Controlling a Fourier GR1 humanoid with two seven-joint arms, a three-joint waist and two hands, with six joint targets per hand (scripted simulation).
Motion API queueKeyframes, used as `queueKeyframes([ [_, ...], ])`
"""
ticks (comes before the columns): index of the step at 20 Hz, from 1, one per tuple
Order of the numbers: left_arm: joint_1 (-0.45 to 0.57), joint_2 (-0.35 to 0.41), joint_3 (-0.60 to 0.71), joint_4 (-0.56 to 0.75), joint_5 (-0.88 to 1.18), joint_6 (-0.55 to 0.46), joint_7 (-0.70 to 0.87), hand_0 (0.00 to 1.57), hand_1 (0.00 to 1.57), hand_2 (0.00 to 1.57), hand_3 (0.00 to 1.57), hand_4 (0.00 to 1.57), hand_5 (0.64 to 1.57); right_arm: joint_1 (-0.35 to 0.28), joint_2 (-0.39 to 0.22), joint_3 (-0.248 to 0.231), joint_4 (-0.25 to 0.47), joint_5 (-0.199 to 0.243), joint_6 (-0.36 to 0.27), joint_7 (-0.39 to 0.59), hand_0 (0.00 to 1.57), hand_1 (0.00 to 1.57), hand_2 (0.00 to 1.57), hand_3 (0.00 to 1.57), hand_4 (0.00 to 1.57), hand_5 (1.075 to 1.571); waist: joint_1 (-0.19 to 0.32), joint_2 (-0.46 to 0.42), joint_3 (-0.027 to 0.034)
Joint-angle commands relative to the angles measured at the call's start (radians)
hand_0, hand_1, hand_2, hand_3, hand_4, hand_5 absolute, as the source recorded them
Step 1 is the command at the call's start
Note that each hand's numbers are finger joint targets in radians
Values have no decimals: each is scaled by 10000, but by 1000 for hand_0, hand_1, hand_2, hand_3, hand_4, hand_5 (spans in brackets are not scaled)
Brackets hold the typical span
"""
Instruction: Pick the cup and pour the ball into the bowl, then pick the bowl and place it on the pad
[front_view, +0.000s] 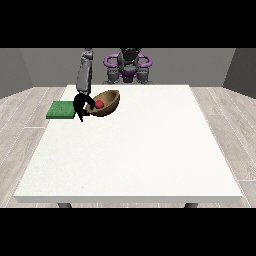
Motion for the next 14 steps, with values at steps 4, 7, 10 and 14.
queueKeyframes([
  [4, 299, -88, 56, 173, 97, -80, -73, 0, 0, 0, 0, 1143, 1520, 736, -657, 471, 713, 811, -1339, 1798, 1571, 1571, 1571, 1365, 960, 1536, 97, 139, 359],
  [7, 264, 294, 362, 1025, 232, -362, -185, 0, 0, 0, 0, 1175, 1525, 117, -1092, 863, 121, 1078, -1786, 2971, 1571, 1571, 1571, 1267, 1021, 1545, -199, -405, 343],
  [10, 809, 183, 350, 1435, -15, -359, -360, 0, 0, 0, 0, 1191, 1528, -331, -2081, 1187, -157, 1342, -1633, 4698, 1571, 1571, 1571, 1111, 1026, 1548, -536, -1177, 341],
  [14, 1525, 759, 989, 2548, -358, -527, -1399, 0, 0, 0, 0, 1200, 1540, -845, -2763, 1491, -746, 1297, -511, 6045, 1571, 1571, 1571, 969, 1046, 1557, -1486, -1262, 367],
])
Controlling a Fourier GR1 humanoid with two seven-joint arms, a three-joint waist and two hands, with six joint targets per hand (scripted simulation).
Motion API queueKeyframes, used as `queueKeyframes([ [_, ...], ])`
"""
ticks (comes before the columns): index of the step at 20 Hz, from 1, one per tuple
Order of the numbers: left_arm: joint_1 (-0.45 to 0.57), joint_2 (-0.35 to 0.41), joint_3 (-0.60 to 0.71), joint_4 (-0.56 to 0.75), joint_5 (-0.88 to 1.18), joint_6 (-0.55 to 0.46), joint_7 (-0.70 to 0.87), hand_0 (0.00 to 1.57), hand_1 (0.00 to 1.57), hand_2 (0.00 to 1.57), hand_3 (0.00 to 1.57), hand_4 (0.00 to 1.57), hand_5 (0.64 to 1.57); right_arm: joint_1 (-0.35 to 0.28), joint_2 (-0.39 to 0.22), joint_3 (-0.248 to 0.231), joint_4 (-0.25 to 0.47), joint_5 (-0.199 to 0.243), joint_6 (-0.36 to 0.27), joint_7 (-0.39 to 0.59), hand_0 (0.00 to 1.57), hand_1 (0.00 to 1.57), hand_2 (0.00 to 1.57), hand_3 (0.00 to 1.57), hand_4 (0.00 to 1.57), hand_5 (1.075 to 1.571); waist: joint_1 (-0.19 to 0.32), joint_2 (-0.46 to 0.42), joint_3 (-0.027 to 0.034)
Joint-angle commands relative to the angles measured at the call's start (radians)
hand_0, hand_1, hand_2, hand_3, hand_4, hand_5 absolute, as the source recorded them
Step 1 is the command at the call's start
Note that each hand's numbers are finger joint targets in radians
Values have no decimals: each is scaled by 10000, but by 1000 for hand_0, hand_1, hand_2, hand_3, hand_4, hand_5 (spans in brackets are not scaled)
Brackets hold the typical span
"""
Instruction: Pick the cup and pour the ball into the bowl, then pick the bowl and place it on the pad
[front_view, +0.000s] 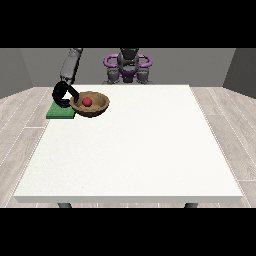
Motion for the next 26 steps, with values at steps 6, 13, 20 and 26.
queueKeyframes([
  [6, 819, -259, -341, 222, -348, 281, -265, 0, 0, 0, 0, 1203, 1541, -719, -1469, 459, -99, 566, 822, 2243, 1571, 1571, 1571, 679, 1085, 1568, -653, -776, 76],
  [13, 900, 950, 577, 1109, 184, -563, -1427, 0, 0, 0, 0, 1207, 1548, -856, -2451, -364, 25, -12, 1766, 1742, 1571, 1571, 1571, 461, 1109, 1567, -752, 475, 74],
  [20, 1486, 1276, 821, 1354, 77, -657, -2235, 0, 0, 0, 0, 1215, 1553, -141, -2631, -1040, 354, -490, 2260, 684, 1571, 1571, 1571, 489, 1073, 1568, -995, 720, 79],
  [26, 1549, 1226, 590, 1883, -136, -550, -2625, 0, 0, 0, 0, 1205, 1556, -451, -1437, -686, 79, -505, 1776, 1316, 1571, 1571, 1571, 454, 1044, 1570, -1051, 440, 71],
])
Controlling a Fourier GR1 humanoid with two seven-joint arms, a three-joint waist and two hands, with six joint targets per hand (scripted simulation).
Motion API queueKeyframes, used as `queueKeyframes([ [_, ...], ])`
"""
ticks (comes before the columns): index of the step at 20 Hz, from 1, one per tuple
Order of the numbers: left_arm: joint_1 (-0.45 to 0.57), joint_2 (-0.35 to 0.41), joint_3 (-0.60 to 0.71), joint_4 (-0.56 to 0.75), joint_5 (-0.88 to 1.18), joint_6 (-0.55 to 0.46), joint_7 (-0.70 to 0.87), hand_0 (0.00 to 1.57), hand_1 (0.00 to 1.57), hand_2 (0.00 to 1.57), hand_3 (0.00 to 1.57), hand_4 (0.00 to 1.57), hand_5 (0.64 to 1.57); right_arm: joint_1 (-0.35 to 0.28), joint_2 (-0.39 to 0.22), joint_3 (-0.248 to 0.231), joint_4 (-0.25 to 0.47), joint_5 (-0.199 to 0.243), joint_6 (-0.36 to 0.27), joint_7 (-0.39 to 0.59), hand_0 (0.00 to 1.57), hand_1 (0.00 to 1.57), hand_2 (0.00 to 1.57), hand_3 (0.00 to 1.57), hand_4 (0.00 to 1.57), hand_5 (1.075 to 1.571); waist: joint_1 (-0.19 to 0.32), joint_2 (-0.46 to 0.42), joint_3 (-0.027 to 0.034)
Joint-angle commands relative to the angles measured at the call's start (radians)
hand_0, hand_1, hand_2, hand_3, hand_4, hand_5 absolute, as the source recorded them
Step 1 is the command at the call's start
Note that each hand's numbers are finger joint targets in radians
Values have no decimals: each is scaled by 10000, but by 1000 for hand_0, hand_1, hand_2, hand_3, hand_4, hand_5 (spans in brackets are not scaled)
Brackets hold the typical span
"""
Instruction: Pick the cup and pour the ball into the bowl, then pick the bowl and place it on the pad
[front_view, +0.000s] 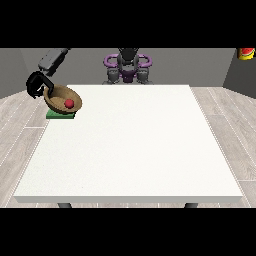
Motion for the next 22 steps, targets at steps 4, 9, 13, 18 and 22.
queueKeyframes([
  [4, 360, -90, -208, 272, -82, -157, -609, 0, 0, 0, 0, 1203, 1557, 166, 735, -65, 79, -159, -278, -289, 1571, 1571, 1571, 552, 1023, 1571, -2, -139, 12],
  [9, 314, -168, -229, -152, 158, 11, -432, 0, 0, 0, 0, 1190, 1562, 14, -14, -817, 791, -632, -320, 83, 1571, 1571, 1571, 1011, 527, 1568, 200, 24, 16],
  [13, 34, 77, -273, -501, 501, 51, 312, 0, 0, 0, 0, 1195, 1561, -124, -671, -1045, 1123, -496, -669, -320, 1571, 1571, 1571, 977, 0, 1554, 349, 268, 20],
  [18, -65, 437, -236, 247, 241, 171, -154, 0, 0, 0, 0, 1192, 1562, -522, -282, -817, 686, -465, -1142, 168, 1465, 1465, 1389, 796, 0, 1539, 57, 185, 12],
  [22, 250, 753, 8, 291, 240, -328, -993, 0, 0, 0, 0, 1187, 1564, -441, 243, -1253, 798, -904, -1249, -847, 1451, 1451, 1383, 753, 0, 1540, 433, 858, 15],
])
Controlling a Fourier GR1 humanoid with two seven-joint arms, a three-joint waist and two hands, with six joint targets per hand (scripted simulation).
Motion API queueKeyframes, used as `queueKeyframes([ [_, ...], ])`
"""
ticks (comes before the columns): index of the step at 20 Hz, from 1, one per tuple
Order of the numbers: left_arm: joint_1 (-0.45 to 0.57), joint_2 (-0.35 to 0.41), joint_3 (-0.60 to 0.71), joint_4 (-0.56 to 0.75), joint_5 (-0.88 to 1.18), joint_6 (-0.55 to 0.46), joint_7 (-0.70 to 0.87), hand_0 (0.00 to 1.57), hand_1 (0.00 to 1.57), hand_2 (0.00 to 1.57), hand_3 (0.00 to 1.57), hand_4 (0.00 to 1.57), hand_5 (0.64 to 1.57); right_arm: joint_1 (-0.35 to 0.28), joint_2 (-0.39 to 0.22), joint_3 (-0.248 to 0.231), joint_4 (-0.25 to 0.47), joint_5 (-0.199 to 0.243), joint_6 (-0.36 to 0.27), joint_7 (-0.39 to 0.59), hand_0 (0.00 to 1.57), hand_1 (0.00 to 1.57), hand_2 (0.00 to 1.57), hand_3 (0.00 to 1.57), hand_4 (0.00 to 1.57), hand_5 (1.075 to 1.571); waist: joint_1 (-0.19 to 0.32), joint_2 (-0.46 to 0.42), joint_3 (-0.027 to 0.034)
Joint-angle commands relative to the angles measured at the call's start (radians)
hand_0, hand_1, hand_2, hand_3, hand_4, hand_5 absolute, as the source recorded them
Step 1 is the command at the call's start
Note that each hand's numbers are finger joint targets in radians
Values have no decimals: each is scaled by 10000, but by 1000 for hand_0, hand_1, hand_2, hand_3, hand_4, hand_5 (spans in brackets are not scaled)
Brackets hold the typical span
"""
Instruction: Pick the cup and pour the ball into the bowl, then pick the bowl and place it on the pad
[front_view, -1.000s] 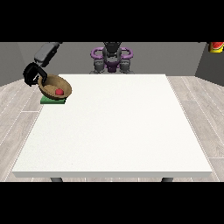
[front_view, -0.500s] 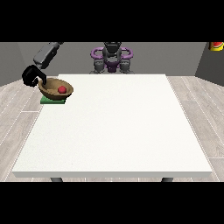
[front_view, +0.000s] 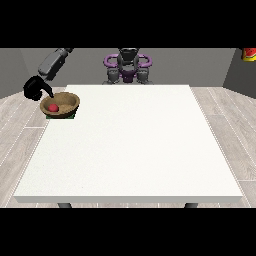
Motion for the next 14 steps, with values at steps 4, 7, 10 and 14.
queueKeyframes([
  [4, 35, -61, -38, -356, 177, 149, -80, 0, 0, 0, 0, 1190, 1566, -205, -442, -76, 333, 158, -173, -720, 1259, 1259, 1353, 911, 115, 1529, 250, 498, 9],
  [7, -149, 314, 59, 365, 86, -30, -400, 0, 0, 0, 0, 1195, 1568, -441, 195, 587, 50, 456, -174, -20, 641, 641, 693, 1008, 0, 1469, 217, 358, -4],
  [10, -136, 141, 34, -302, 326, 91, -227, 0, 0, 0, 0, 1205, 1568, -251, -200, 576, 477, 559, 489, -617, 0, 0, 0, 0, 0, 1435, 366, 687, 9],
  [14, -261, -607, -687, -1025, 200, 827, 561, 0, 0, 0, 0, 1190, 1569, -535, 84, 1012, 566, 950, 143, -117, 0, 0, 0, 0, 0, 1407, 119, -192, 8],
])
